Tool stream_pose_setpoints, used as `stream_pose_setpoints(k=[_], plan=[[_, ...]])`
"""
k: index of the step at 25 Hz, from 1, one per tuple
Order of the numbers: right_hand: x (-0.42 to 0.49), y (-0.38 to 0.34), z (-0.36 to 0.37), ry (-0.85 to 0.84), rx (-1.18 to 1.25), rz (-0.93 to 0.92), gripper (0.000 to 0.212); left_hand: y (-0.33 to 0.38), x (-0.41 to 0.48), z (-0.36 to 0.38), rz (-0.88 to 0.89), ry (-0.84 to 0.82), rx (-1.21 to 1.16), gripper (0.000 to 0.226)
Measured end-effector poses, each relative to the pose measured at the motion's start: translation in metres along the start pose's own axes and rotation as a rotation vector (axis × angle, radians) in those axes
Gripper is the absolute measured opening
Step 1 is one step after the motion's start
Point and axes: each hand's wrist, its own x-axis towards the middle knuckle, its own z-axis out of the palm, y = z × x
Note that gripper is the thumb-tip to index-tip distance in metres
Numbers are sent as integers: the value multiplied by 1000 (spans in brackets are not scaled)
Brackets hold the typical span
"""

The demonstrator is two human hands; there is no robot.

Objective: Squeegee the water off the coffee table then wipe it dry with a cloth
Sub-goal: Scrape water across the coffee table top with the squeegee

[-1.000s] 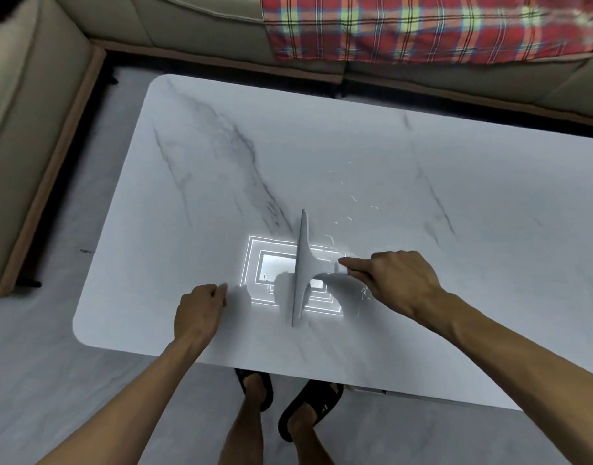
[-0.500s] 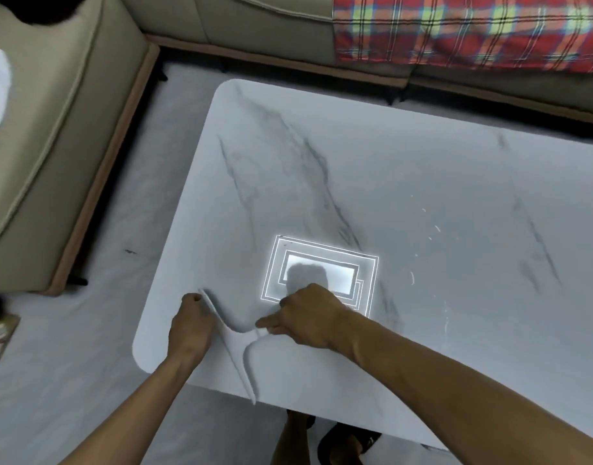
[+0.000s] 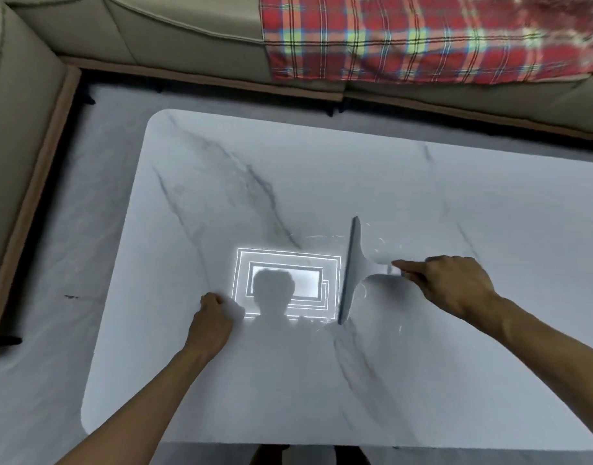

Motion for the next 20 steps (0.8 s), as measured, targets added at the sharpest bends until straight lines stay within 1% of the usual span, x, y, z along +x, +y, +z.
stream_pose_setpoints(k=[2,3,4,7,10,12,13,15,20], plan=[[-10,-2,-3,28,-4,39,34,9,-2,-1,5,24,-37,26],[-11,-11,-6,39,18,16,34,12,-1,-2,11,49,-63,28],[-8,-27,-9,42,62,-36,36,14,-1,-4,19,81,-81,30],[23,-96,-20,32,205,-285,37,14,3,-13,43,174,-93,37],[64,-172,-14,1,192,-464,35,9,9,-23,50,237,-104,38],[84,-194,-8,9,140,-496,35,6,10,-27,50,253,-87,37],[90,-192,-5,14,126,-482,36,5,10,-26,45,250,-73,38],[92,-167,2,42,146,-419,36,7,6,-20,27,222,-36,41],[56,-27,18,25,224,-107,36,47,-11,16,16,83,27,45]])
